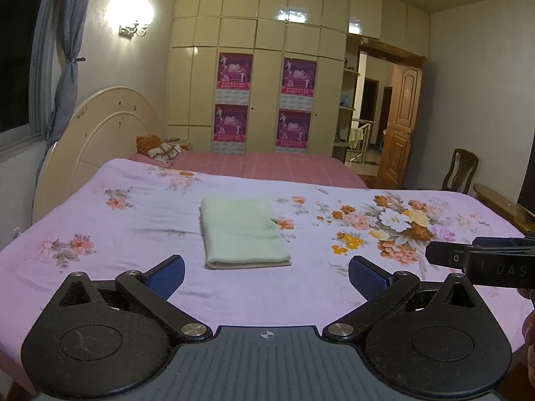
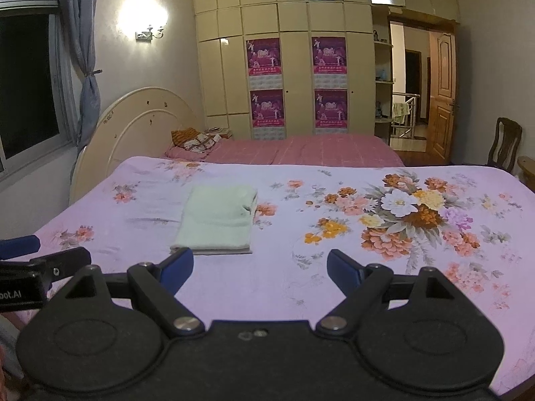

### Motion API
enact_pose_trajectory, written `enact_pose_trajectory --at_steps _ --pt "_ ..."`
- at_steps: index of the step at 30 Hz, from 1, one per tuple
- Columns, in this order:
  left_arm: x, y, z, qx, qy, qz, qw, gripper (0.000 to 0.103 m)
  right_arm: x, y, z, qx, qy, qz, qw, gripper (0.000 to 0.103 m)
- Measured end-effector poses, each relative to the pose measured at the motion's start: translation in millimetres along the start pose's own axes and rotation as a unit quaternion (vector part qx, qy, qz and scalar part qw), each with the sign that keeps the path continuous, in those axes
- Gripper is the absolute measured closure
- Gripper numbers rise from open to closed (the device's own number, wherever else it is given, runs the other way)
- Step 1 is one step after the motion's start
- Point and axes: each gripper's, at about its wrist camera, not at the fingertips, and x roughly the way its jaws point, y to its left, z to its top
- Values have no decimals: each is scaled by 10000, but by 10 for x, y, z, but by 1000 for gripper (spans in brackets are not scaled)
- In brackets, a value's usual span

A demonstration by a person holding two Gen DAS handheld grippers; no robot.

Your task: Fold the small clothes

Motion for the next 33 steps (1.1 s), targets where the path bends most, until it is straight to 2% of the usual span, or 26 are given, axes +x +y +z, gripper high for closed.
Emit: enact_pose_trajectory --at_steps 33 --pt "69 -199 -77 -28 28 -16 10000 0 -40 -80 -49 43 65 -90 9999 16"
